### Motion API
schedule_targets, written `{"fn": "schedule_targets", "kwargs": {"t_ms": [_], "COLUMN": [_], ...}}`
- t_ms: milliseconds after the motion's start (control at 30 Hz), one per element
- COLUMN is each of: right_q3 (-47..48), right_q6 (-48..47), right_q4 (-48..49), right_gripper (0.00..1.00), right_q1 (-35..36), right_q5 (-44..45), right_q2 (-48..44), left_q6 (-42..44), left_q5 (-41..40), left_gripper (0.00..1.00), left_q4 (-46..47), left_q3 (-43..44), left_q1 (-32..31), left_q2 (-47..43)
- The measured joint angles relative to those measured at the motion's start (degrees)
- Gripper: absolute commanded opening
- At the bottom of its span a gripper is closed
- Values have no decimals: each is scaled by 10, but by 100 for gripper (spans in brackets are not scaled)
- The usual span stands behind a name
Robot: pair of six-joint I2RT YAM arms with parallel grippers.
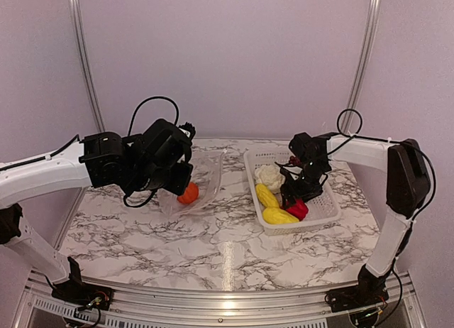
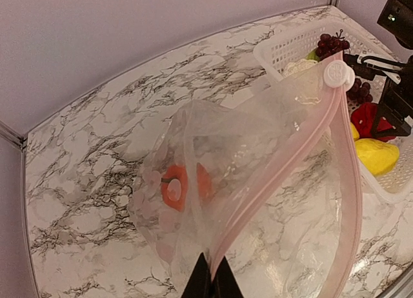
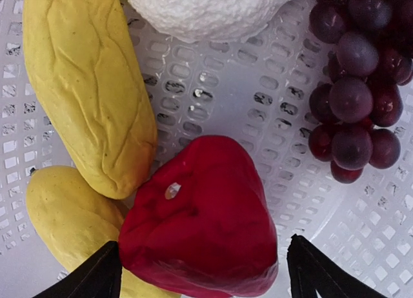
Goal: Place the food in the zip-top bag and seal the zipper
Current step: Adjust the fake vegetable in the bin, then pick up the fake vegetable from the bin.
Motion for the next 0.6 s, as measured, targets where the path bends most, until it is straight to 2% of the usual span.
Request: {"fn": "schedule_targets", "kwargs": {"t_ms": [100, 333, 600], "right_q3": [-4, -8, 20], "right_q6": [2, 13, 40], "right_q4": [10, 20, 6], "right_gripper": [85, 69, 59], "right_q1": [0, 0, 0], "right_q5": [4, 20, 55], "right_q2": [12, 24, 15], "left_q6": [0, 1, 7], "left_q5": [0, 4, 7], "left_gripper": [2, 2, 3], "left_q4": [1, 2, 2], "left_q3": [0, 0, 18], "left_q1": [0, 0, 0], "left_q2": [0, 0, 15]}}
